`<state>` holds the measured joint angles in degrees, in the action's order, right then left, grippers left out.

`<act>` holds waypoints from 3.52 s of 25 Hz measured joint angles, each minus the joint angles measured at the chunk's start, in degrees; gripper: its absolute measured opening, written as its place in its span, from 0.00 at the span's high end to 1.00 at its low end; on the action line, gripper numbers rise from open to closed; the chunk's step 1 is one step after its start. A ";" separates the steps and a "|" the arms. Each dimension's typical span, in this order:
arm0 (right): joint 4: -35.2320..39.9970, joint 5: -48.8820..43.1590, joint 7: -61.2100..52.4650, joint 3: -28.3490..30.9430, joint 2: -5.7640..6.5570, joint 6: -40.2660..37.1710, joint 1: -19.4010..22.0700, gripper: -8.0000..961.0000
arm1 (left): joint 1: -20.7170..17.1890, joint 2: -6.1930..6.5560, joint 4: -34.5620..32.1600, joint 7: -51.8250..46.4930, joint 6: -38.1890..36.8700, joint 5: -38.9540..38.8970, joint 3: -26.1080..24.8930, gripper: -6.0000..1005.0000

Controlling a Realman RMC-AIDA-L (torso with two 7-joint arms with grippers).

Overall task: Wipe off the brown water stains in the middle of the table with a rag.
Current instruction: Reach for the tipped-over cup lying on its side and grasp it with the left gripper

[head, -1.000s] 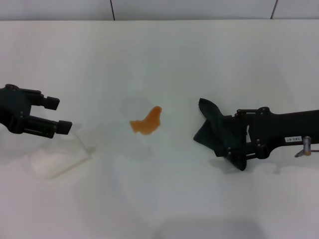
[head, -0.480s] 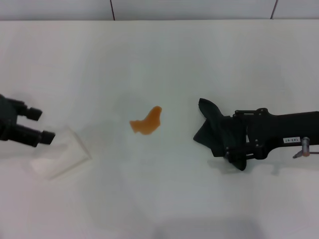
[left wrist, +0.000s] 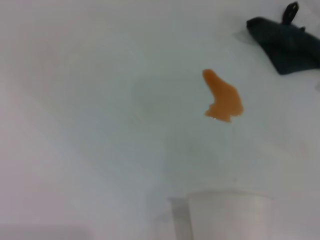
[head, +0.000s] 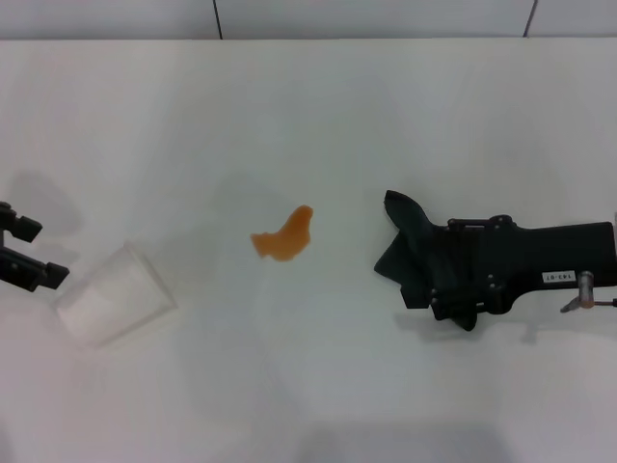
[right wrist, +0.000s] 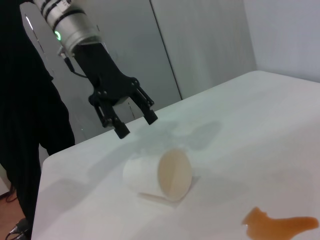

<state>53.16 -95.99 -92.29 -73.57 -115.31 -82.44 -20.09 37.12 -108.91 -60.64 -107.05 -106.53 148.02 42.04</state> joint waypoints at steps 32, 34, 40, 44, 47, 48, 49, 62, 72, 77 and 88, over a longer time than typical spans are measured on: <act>-0.34 0.80 0.00 -0.25 0.08 0.09 0.59 0.11 | 6.40 -2.61 5.06 0.13 2.63 5.39 6.83 0.17; -0.44 0.80 0.00 -0.28 0.09 0.09 0.59 0.11 | 6.45 -2.63 5.06 0.12 2.34 5.79 6.90 0.18; -0.57 0.81 0.00 -0.50 0.08 0.09 0.59 0.11 | 6.55 -2.93 5.27 -0.04 1.98 8.04 7.55 0.18; -0.59 0.81 0.00 -0.60 0.09 0.09 0.58 0.11 | 6.78 -3.08 5.27 -0.09 1.92 8.40 8.05 0.18; -0.60 0.83 0.00 -0.61 0.09 0.09 0.61 0.11 | 6.87 -3.18 5.28 -0.14 2.05 8.46 8.26 0.18; -0.60 0.84 0.00 -0.61 0.09 0.09 0.62 0.11 | 7.03 -3.48 5.33 -0.14 2.26 8.47 8.29 0.18; -0.60 0.84 0.00 -0.61 0.09 0.09 0.62 0.11 | 7.05 -3.54 5.34 -0.12 2.30 8.47 8.28 0.18; -0.67 0.89 0.19 -0.35 0.08 0.09 0.68 0.11 | 7.20 -4.74 7.19 -0.06 4.75 8.73 9.59 0.19; -1.30 0.90 0.20 -0.42 0.08 0.08 0.68 0.11 | 7.36 -5.12 7.67 -0.06 5.81 9.42 9.64 0.19; -1.35 0.90 0.20 -0.44 0.08 0.00 0.69 0.11 | 7.35 -6.08 7.68 0.13 6.50 9.77 9.67 0.19; -2.07 0.89 0.42 -0.26 0.08 0.00 0.85 0.11 | 7.27 -7.08 8.01 0.63 7.96 9.78 9.74 0.20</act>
<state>51.09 -95.10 -91.87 -73.83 -115.22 -82.45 -19.25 44.39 -115.99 -52.63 -106.42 -98.57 157.80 51.78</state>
